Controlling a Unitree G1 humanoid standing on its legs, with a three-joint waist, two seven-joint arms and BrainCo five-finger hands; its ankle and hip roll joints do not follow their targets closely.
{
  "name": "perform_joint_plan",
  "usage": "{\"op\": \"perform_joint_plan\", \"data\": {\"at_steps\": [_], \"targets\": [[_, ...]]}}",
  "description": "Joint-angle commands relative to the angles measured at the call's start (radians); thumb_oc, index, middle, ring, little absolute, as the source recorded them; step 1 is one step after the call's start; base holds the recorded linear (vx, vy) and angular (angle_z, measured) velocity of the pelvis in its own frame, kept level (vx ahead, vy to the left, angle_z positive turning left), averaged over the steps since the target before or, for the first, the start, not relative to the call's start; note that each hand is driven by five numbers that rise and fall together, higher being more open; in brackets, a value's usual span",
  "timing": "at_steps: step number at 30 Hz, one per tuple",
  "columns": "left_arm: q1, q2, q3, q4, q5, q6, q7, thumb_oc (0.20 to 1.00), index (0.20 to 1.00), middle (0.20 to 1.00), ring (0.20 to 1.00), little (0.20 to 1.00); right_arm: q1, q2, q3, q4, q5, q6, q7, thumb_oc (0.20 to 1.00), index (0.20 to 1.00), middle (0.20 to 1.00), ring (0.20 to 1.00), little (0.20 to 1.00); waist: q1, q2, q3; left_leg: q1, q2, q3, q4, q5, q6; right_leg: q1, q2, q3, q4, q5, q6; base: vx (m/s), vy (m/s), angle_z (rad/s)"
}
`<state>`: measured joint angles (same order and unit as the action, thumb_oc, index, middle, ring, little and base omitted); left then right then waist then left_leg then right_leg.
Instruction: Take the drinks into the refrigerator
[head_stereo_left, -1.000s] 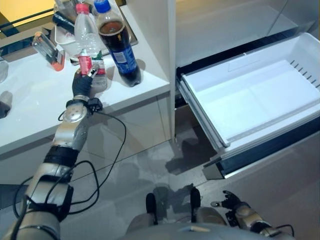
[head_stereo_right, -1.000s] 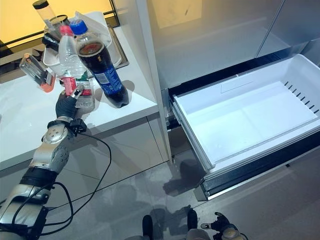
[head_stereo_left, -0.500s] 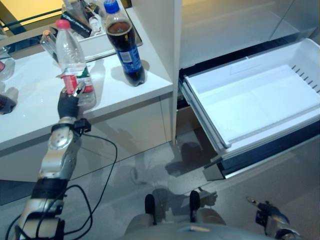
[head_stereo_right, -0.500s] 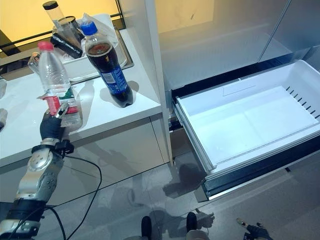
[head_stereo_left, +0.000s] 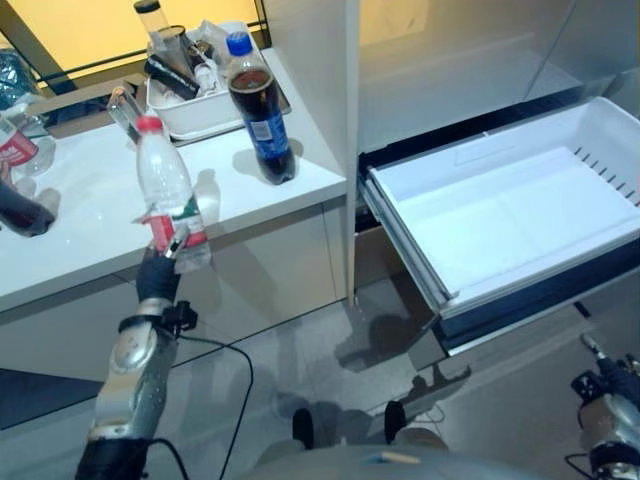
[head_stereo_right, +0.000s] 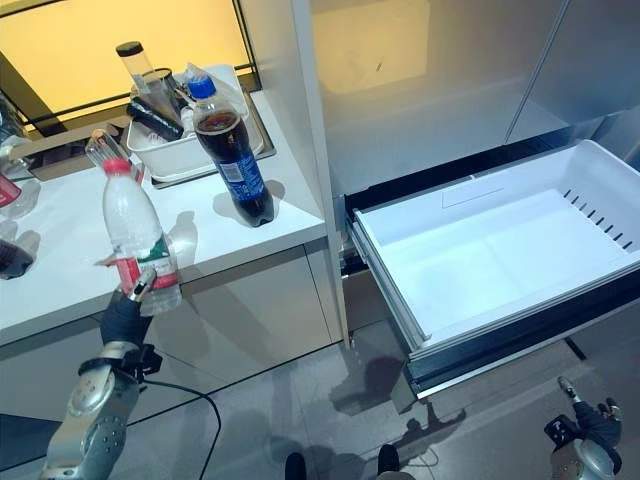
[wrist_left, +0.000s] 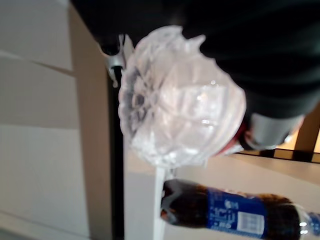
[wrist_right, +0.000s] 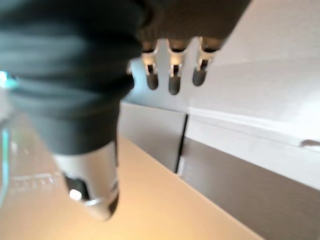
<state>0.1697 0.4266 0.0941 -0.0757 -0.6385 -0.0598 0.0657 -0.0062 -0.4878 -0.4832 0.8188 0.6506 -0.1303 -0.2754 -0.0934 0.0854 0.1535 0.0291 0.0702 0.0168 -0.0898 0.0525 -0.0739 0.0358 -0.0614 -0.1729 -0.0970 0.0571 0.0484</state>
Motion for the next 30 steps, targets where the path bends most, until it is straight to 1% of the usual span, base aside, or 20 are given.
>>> {"op": "perform_joint_plan", "data": {"at_steps": [1, 2, 3, 5, 6, 7, 8, 9, 10, 14, 19, 22, 24, 26, 28, 30], "targets": [[-0.061, -0.024, 0.048, -0.174, 0.064, -0.090, -0.043, 0.200, 0.200, 0.200, 0.200, 0.200, -0.034, -0.029, -0.037, -0.201, -0.081, -0.104, -0.062, 1.000, 1.000, 1.000, 1.000, 1.000, 0.007, -0.026, -0.058, 0.056, -0.056, 0.008, 0.002, -0.119, 0.047, 0.040, -0.012, 0.024, 0.010, -0.097, 0.044, 0.00, 0.000, 0.00], [-0.059, -0.024, 0.048, -0.175, 0.065, -0.089, -0.043, 0.200, 0.200, 0.200, 0.200, 0.200, -0.030, -0.024, -0.038, -0.211, -0.087, -0.099, -0.068, 1.000, 1.000, 1.000, 1.000, 1.000, 0.008, -0.025, -0.061, 0.060, -0.055, 0.006, 0.002, -0.129, 0.047, 0.044, -0.011, 0.026, 0.010, -0.106, 0.045, 0.00, 0.000, 0.00], [-0.049, -0.033, 0.042, -0.186, 0.071, -0.085, -0.051, 0.200, 0.200, 0.200, 0.200, 0.200, -0.024, -0.019, -0.035, -0.296, -0.146, -0.107, -0.083, 1.000, 1.000, 1.000, 1.000, 1.000, 0.006, -0.025, -0.061, 0.056, -0.056, 0.009, 0.002, -0.119, 0.049, 0.040, -0.012, 0.027, 0.010, -0.096, 0.044, 0.02, 0.011, -0.06], [-0.028, -0.054, 0.034, -0.191, 0.076, -0.081, -0.059, 0.200, 0.200, 0.200, 0.200, 0.200, -0.015, 0.021, -0.040, -0.438, -0.217, -0.116, -0.106, 1.000, 1.000, 1.000, 1.000, 1.000, 0.006, -0.022, -0.070, 0.066, -0.055, 0.011, 0.002, -0.133, 0.052, 0.048, -0.012, 0.029, 0.010, -0.106, 0.045, 0.02, 0.011, -0.06], [-0.027, -0.054, 0.034, -0.191, 0.076, -0.081, -0.059, 0.200, 0.200, 0.200, 0.200, 0.200, -0.012, 0.024, -0.041, -0.443, -0.219, -0.114, -0.108, 1.000, 1.000, 1.000, 1.000, 1.000, 0.006, -0.023, -0.068, 0.063, -0.055, 0.013, 0.002, -0.123, 0.052, 0.045, -0.013, 0.028, 0.010, -0.097, 0.043, 0.01, 0.009, -0.03], [-0.015, -0.079, 0.029, -0.192, 0.084, -0.080, -0.056, 0.200, 0.200, 0.200, 0.200, 0.200, -0.021, 0.059, -0.032, -0.595, -0.285, -0.127, -0.104, 1.000, 1.000, 1.000, 1.000, 1.000, 0.005, -0.023, -0.072, 0.065, -0.058, 0.015, 0.002, -0.124, 0.055, 0.046, -0.014, 0.030, 0.010, -0.096, 0.042, 0.01, 0.008, -0.04], [-0.009, -0.084, 0.029, -0.194, 0.090, -0.079, -0.058, 0.200, 0.200, 0.200, 0.200, 0.200, -0.019, 0.076, -0.033, -0.641, -0.308, -0.126, -0.112, 1.000, 1.000, 1.000, 1.000, 1.000, 0.005, -0.024, -0.077, 0.071, -0.058, 0.014, 0.002, -0.136, 0.056, 0.052, -0.013, 0.032, 0.010, -0.106, 0.044, 0.00, 0.000, 0.00], [-0.010, -0.087, 0.027, -0.193, 0.102, -0.079, -0.051, 0.200, 0.200, 0.200, 0.200, 0.200, -0.022, 0.089, -0.023, -0.708, -0.332, -0.121, -0.106, 1.000, 1.000, 1.000, 1.000, 1.000, 0.005, -0.025, -0.077, 0.068, -0.059, 0.017, 0.002, -0.125, 0.057, 0.050, -0.014, 0.031, 0.010, -0.096, 0.041, 0.00, 0.008, -0.04], [-0.010, -0.095, 0.018, -0.192, 0.107, -0.079, -0.053, 0.200, 0.200, 0.200, 0.200, 0.200, -0.020, 0.096, -0.020, -0.742, -0.344, -0.130, -0.092, 1.000, 1.000, 1.000, 1.000, 1.000, 0.004, -0.027, -0.079, 0.070, -0.060, 0.016, 0.002, -0.126, 0.059, 0.053, -0.014, 0.031, 0.010, -0.096, 0.041, -0.04, 0.006, -0.03], [-0.008, -0.104, -0.008, -0.170, 0.131, -0.075, -0.056, 0.200, 0.200, 0.200, 0.200, 0.200, -0.040, 0.122, 0.017, -0.936, -0.410, -0.120, -0.058, 1.000, 1.000, 1.000, 1.000, 1.000, 0.007, -0.032, -0.092, 0.075, -0.064, 0.013, 0.002, -0.126, 0.062, 0.064, -0.017, 0.029, 0.011, -0.096, 0.038, 0.00, 0.000, 0.00], [0.007, -0.117, -0.018, -0.125, 0.159, -0.074, -0.053, 0.200, 0.200, 0.200, 0.200, 0.200, -0.067, 0.131, 0.053, -1.086, -0.475, -0.120, -0.022, 1.000, 1.000, 1.000, 1.000, 1.000, 0.013, -0.036, -0.108, 0.092, -0.066, 0.006, 0.002, -0.131, 0.066, 0.081, -0.018, 0.017, 0.017, -0.102, 0.036, 0.02, 0.003, 0.04], [0.019, -0.126, -0.024, -0.098, 0.163, -0.072, -0.049, 0.200, 0.200, 0.200, 0.200, 0.200, -0.089, 0.142, 0.084, -1.162, -0.479, -0.130, 0.008, 1.000, 1.000, 1.000, 1.000, 1.000, 0.020, -0.041, -0.117, 0.102, -0.065, 0.001, 0.002, -0.132, 0.068, 0.090, -0.018, 0.012, 0.029, -0.108, 0.034, 0.02, -0.004, 0.06], [0.020, -0.126, -0.027, -0.086, 0.168, -0.074, -0.048, 0.200, 0.200, 0.200, 0.200, 0.200, -0.099, 0.144, 0.101, -1.180, -0.477, -0.131, 0.020, 1.000, 1.000, 1.000, 1.000, 1.000, 0.021, -0.042, -0.120, 0.105, -0.064, -0.001, 0.002, -0.132, 0.069, 0.090, -0.019, 0.011, 0.037, -0.112, 0.034, 0.00, -0.006, 0.05], [0.013, -0.117, -0.043, -0.058, 0.183, -0.070, -0.051, 0.200, 0.200, 0.200, 0.200, 0.200, -0.135, 0.122, 0.174, -1.214, -0.432, -0.130, 0.093, 1.000, 1.000, 1.000, 1.000, 1.000, 0.033, -0.050, -0.127, 0.110, -0.062, -0.004, 0.002, -0.130, 0.069, 0.087, -0.017, 0.008, 0.058, -0.121, 0.030, 0.00, -0.009, 0.04], [0.007, -0.113, -0.050, -0.040, 0.188, -0.068, -0.061, 0.200, 0.200, 0.200, 0.200, 0.200, -0.163, 0.083, 0.219, -1.215, -0.412, -0.115, 0.148, 1.000, 1.000, 1.000, 1.000, 1.000, 0.040, -0.055, -0.131, 0.113, -0.061, -0.005, 0.002, -0.129, 0.069, 0.086, -0.016, 0.005, 0.062, -0.125, 0.029, -0.01, -0.008, 0.02], [-0.003, -0.103, -0.067, -0.021, 0.199, -0.069, -0.074, 0.200, 0.200, 0.200, 0.200, 0.200, -0.193, 0.036, 0.284, -1.181, -0.392, -0.094, 0.207, 1.000, 1.000, 1.000, 1.000, 1.000, 0.051, -0.063, -0.137, 0.114, -0.059, -0.008, 0.002, -0.126, 0.068, 0.091, -0.016, -0.001, 0.060, -0.127, 0.029, 0.00, 0.000, 0.00]]}}
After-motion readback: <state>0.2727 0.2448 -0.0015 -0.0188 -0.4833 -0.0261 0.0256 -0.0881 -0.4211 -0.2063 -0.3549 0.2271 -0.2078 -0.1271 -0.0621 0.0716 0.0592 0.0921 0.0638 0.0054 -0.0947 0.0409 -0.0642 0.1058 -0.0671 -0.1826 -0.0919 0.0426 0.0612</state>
